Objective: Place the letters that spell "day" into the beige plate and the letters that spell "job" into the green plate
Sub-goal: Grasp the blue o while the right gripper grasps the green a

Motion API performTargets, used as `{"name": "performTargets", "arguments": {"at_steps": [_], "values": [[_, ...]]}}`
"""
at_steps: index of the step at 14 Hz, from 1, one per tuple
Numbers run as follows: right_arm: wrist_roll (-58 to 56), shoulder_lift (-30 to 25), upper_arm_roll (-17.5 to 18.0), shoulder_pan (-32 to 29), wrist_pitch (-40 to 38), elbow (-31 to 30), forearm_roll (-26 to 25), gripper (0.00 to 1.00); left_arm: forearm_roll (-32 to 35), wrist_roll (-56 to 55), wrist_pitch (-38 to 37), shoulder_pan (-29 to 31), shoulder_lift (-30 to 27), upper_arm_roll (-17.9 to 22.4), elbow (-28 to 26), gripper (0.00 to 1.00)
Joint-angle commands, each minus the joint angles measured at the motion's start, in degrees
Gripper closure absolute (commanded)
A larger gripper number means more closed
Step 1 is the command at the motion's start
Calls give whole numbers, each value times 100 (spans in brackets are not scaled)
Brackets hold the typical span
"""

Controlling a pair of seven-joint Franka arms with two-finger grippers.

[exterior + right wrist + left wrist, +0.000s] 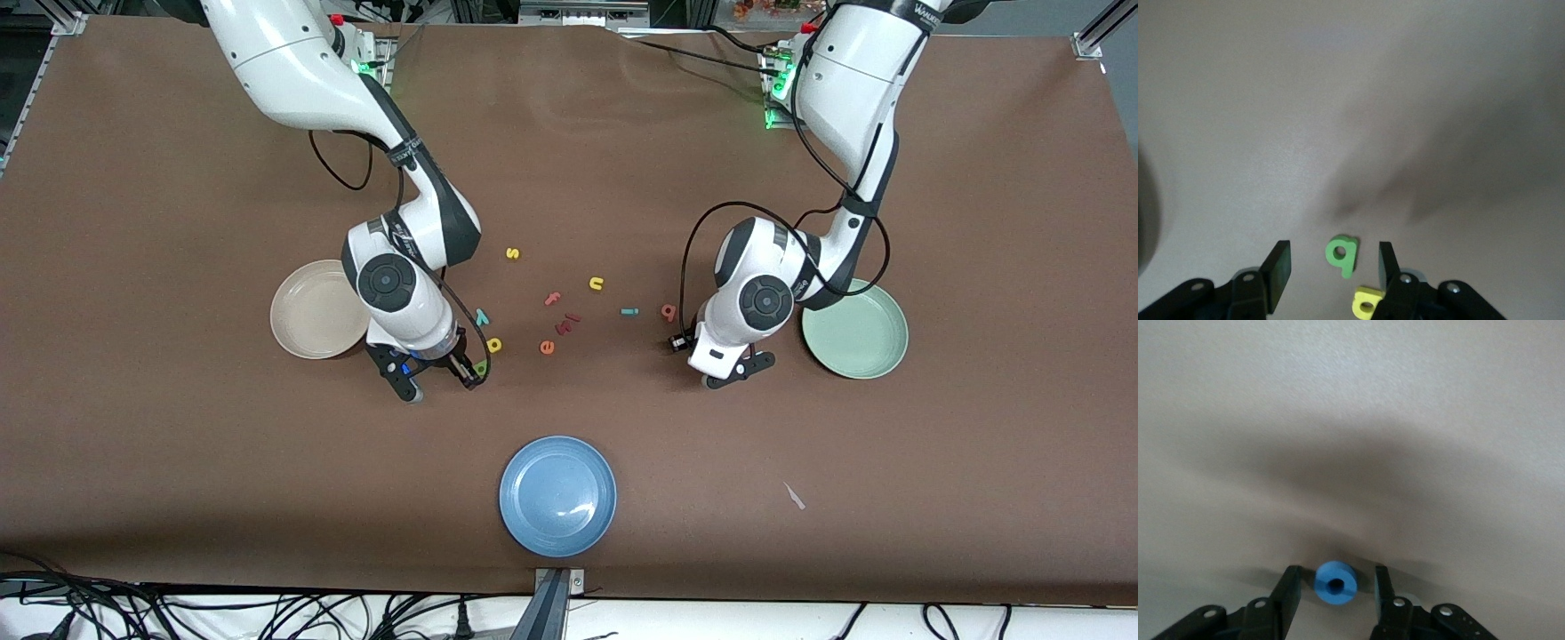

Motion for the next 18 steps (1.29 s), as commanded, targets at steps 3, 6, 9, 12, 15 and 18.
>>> {"name": "performTargets", "arguments": {"at_steps": [3,6,9,12,15,18], "values": [[182,262,-22,94,177,164,93,37,-177,42,-21,-92,87,45,114,90],[253,368,-22,182,186,164,93,37,-150,51,-30,-65,34,45,114,98],[261,429,-22,191,186,147,93,37,-133,243,-650,66,-351,89,105,99],[305,508,-22,261,194,155,102,37,-28,1330,-2056,723,-879,107,79,99],[420,570,-22,323,194,164,84,38,920,2104,-2508,1435,-985,89,8,99],[359,562,-30,323,194,164,76,65,1264,3176,-2509,2112,-924,89,-114,99]]}}
